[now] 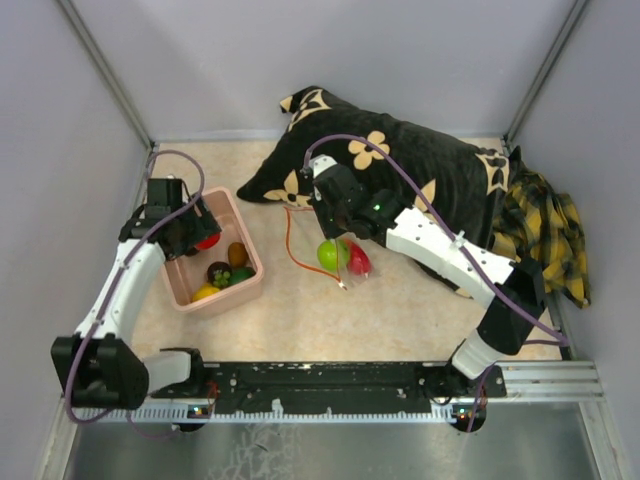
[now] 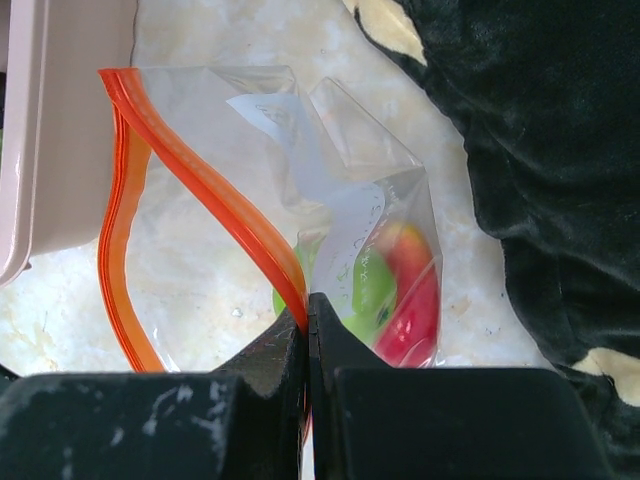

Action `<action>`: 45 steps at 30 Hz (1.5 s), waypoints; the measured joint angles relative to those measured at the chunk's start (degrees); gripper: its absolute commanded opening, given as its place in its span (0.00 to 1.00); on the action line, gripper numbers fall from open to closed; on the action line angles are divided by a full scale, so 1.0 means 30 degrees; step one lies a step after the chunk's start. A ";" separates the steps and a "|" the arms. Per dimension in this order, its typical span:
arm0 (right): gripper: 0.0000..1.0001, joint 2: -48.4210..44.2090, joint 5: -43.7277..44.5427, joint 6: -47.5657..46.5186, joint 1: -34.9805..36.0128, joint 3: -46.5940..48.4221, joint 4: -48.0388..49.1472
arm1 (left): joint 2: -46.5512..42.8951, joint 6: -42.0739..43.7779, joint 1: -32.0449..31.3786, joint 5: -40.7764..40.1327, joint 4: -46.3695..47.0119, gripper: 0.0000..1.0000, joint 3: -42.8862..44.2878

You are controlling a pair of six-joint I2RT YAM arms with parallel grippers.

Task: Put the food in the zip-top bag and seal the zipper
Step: Pick up the fake fruit from the bin, then place the fake fruit in the zipper food storage bag.

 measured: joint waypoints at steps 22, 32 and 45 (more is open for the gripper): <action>0.00 0.0044 0.0444 0.0248 0.0000 0.1144 -0.0925 | -0.6732 -0.2106 -0.2820 0.9340 0.4867 0.62 -0.0233; 0.00 0.0051 0.0481 0.0328 0.0000 0.2033 -0.1326 | -0.6557 -0.2178 -0.7927 0.8990 0.9202 0.62 -0.1632; 0.00 0.0051 0.0270 0.0430 -0.0044 0.2033 -0.1413 | -0.4175 -0.1763 -1.1795 0.6492 1.2852 0.64 -0.3330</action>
